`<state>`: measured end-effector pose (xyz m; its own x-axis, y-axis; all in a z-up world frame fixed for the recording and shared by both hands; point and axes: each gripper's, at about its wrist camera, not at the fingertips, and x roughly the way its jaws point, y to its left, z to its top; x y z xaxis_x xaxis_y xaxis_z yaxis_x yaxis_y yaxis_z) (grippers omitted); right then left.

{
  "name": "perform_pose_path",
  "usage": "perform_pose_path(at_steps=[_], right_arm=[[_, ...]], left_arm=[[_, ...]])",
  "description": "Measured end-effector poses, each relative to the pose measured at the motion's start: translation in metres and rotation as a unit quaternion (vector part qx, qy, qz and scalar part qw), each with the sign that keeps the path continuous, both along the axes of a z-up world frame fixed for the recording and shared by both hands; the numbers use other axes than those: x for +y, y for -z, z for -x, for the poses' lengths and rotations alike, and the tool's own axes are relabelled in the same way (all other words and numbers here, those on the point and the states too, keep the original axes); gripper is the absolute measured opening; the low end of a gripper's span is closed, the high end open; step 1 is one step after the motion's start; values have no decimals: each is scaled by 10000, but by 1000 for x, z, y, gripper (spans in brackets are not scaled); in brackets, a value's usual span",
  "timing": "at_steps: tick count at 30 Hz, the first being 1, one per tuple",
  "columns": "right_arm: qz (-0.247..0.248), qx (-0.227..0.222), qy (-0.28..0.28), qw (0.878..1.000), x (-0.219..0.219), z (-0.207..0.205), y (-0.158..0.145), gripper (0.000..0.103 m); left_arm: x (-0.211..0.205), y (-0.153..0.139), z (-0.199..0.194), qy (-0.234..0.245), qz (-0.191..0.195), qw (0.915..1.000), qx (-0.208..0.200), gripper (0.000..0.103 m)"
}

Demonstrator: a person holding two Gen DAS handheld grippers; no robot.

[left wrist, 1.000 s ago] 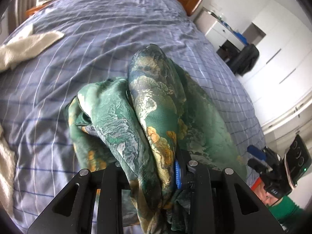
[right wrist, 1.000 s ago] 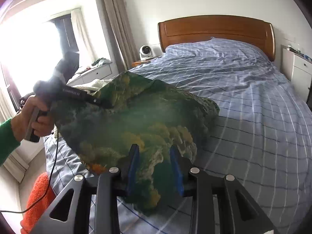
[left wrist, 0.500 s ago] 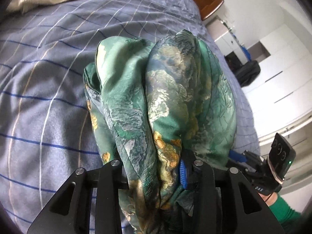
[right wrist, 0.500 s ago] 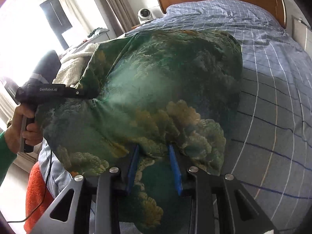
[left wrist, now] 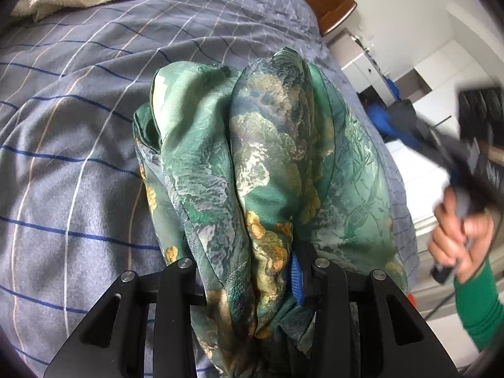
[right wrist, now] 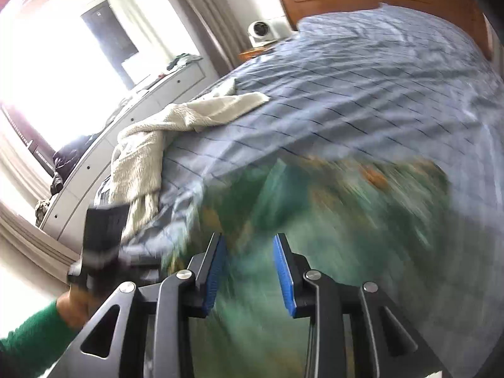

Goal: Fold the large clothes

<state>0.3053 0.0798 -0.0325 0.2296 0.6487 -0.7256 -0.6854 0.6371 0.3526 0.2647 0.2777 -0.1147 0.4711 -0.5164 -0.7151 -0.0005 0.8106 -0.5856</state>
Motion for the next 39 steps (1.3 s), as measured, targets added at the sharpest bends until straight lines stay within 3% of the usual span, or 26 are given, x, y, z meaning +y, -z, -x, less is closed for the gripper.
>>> perform_pose_path(at_steps=[3, 5, 8, 13, 18, 22, 26, 29, 35, 39], right_arm=[[230, 22, -330, 9992, 49, -19, 23, 32], [626, 437, -443, 9961, 76, -35, 66, 31], [840, 594, -377, 9940, 84, -42, 100, 30], [755, 349, -259, 9962, 77, -39, 111, 29], [844, 357, -234, 9955, 77, -42, 111, 30], [1035, 46, -211, 9944, 77, -30, 88, 32], [859, -379, -292, 9952, 44, 1, 49, 33], [703, -620, -315, 9951, -7, 33, 28, 33], [947, -531, -31, 9941, -108, 84, 31, 33], [913, -253, 59, 9955, -139, 112, 40, 33]], left_arm=[[4, 4, 2, -13, 65, 10000, -5, 38], [5, 10, 1, -61, -4, 10000, 70, 38], [8, 19, -2, -94, -48, 9998, 182, 38], [-2, 20, -7, -57, -317, 9994, 114, 38], [1, 19, -7, -55, -229, 9996, 163, 39], [-1, 17, -7, -48, -219, 9996, 150, 40], [2, 19, -7, -69, -117, 9998, 146, 40], [2, 19, -7, -63, -109, 9998, 143, 41], [2, 19, -7, -50, -117, 9998, 132, 41], [1, 18, -6, -47, -115, 9999, 105, 41]])
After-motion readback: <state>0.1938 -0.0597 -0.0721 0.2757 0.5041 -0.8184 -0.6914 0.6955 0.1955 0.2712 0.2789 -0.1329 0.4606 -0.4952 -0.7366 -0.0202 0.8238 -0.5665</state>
